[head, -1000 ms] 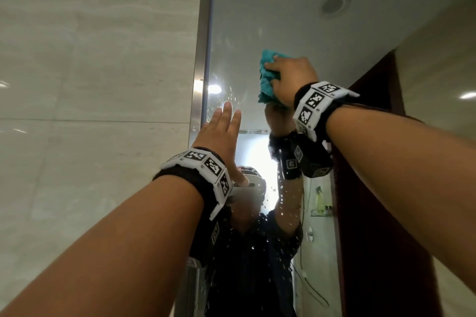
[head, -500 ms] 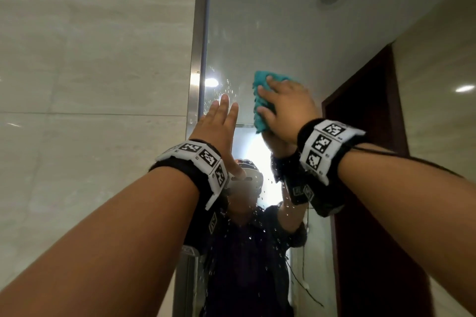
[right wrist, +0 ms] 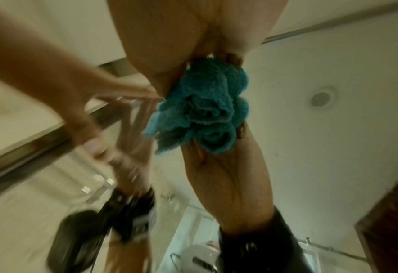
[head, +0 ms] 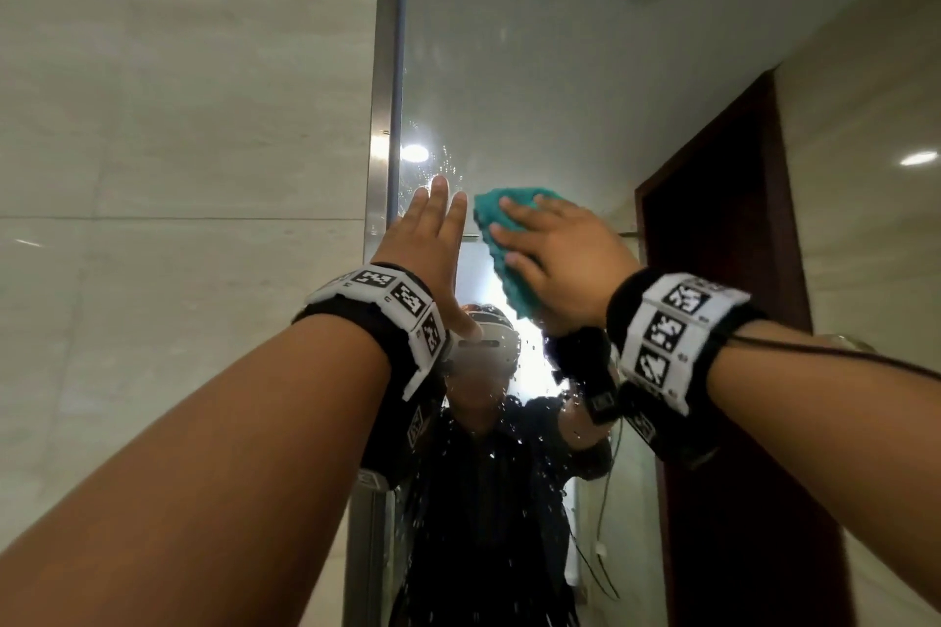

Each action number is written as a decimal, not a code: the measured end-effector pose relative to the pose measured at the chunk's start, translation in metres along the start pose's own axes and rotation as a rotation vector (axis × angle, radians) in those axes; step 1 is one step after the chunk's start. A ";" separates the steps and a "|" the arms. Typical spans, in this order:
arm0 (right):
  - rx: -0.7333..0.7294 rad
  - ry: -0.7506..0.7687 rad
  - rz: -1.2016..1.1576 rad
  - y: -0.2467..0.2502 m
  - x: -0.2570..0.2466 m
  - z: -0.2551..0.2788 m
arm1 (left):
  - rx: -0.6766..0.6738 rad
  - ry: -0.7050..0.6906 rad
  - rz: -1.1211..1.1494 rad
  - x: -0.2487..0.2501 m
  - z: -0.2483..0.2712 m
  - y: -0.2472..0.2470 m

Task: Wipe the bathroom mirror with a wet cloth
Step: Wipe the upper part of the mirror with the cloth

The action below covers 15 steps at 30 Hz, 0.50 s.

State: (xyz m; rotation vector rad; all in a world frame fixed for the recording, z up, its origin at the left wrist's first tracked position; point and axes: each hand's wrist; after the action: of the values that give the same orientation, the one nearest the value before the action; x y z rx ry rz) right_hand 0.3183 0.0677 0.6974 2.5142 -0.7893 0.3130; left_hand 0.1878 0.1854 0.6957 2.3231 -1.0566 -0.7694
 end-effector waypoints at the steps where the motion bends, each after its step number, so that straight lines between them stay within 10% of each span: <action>1: -0.028 0.054 0.015 -0.003 0.003 0.003 | -0.001 0.003 -0.003 0.000 0.000 0.000; 8: 0.057 -0.311 -0.066 0.025 0.051 -0.040 | -0.007 0.011 0.016 0.000 0.002 0.000; 15: -0.005 0.133 -0.002 0.001 0.000 0.012 | -0.009 0.007 0.011 0.001 0.002 0.002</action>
State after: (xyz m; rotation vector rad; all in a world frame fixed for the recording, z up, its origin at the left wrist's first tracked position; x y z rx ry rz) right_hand 0.3182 0.0609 0.6871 2.4603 -0.7342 0.4711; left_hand 0.1857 0.1827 0.6949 2.3089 -1.0606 -0.7596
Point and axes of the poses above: each hand's wrist, its own z-axis away from the middle knuckle, its own y-axis out of the back of the hand, x = y × z, and after that the axes turned 4 degrees about -y, right-handed
